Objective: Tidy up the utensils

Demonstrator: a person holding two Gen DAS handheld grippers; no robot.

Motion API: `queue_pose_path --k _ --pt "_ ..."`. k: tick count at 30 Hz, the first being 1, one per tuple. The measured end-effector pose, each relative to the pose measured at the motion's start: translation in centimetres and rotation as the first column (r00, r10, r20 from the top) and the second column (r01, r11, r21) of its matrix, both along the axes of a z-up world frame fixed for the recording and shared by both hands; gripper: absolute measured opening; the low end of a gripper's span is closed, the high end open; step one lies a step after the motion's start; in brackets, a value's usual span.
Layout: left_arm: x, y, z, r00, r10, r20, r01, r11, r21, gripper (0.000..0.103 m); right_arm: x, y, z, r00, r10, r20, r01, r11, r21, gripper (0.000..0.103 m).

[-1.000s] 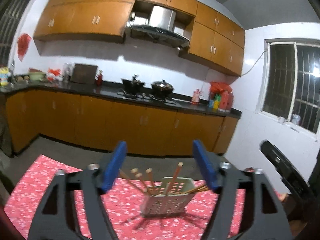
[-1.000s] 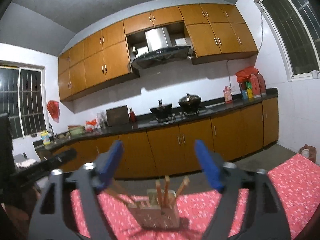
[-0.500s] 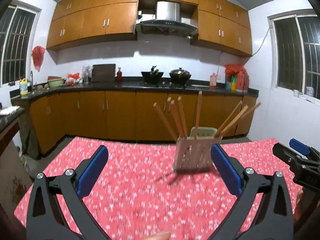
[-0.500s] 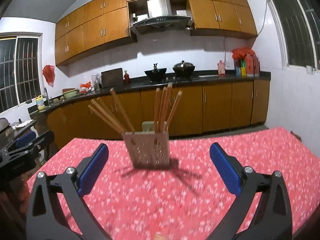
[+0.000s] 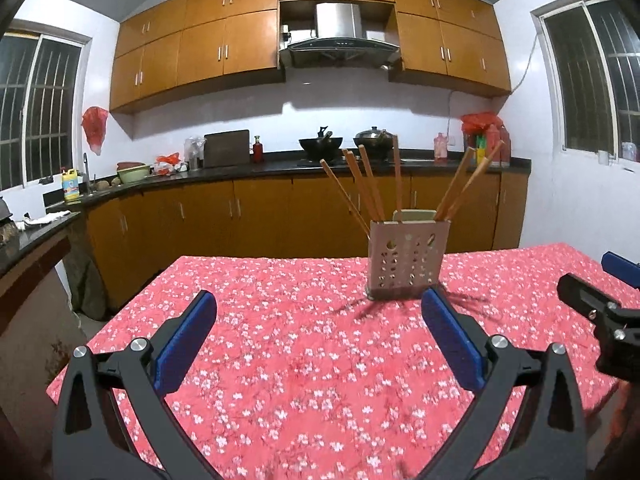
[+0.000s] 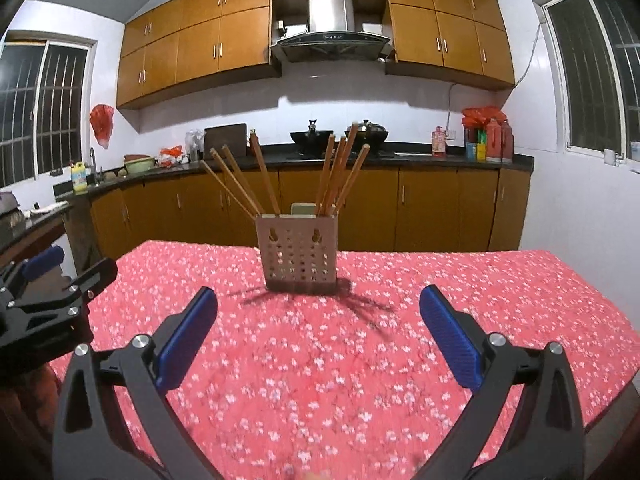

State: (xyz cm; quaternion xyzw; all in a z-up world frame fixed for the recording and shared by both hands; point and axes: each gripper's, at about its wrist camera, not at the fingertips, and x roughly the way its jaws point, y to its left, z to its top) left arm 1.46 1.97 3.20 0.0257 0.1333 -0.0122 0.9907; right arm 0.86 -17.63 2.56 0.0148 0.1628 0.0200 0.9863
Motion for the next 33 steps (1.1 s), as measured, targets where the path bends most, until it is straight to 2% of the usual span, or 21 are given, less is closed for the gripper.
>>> queue_pose_path --k 11,33 --pt "-1.6 0.5 -1.6 0.999 0.024 -0.022 -0.024 1.000 -0.010 0.101 -1.1 -0.4 -1.8 0.999 -0.036 -0.033 0.035 0.999 -0.010 0.099" --pt "-1.8 0.2 -2.4 0.999 0.024 -0.036 -0.024 1.000 -0.011 0.101 -0.9 -0.3 -2.5 0.998 -0.043 -0.052 0.043 0.999 -0.011 0.099"
